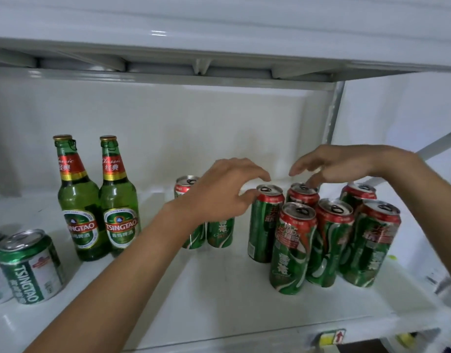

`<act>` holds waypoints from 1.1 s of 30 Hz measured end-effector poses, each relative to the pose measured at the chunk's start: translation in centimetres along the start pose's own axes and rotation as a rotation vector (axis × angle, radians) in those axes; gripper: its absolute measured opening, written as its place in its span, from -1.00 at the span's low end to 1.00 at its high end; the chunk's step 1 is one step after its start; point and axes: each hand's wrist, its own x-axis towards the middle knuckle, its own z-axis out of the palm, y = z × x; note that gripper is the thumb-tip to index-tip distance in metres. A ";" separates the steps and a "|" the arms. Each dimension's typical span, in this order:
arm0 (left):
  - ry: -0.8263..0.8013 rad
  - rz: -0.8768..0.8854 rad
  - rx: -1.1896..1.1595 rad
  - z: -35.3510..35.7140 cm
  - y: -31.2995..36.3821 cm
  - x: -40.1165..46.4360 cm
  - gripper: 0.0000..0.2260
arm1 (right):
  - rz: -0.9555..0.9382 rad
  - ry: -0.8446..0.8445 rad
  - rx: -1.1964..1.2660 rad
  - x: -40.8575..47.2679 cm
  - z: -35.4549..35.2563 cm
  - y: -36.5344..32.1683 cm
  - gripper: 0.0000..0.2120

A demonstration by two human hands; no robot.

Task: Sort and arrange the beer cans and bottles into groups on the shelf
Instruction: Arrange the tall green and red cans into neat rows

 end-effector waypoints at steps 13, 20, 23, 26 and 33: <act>-0.336 -0.189 0.118 1.7 -0.2 4.9 -0.78 | -0.081 -0.013 0.148 1.7 1.6 2.1 -0.64; -0.271 -0.270 0.005 2.7 0.1 5.2 -0.67 | -0.058 -0.019 0.268 1.8 2.0 3.2 -0.68; -0.283 -0.295 0.014 2.8 0.3 5.6 -0.59 | -0.052 0.016 0.246 1.7 2.0 3.0 -0.70; -0.334 -0.343 -0.051 2.9 0.1 6.0 -0.48 | -0.043 0.021 0.242 1.6 2.2 2.7 -0.73; -0.408 -0.342 0.020 1.9 -1.0 7.5 -0.33 | -0.027 0.055 0.214 3.0 2.4 2.5 -0.68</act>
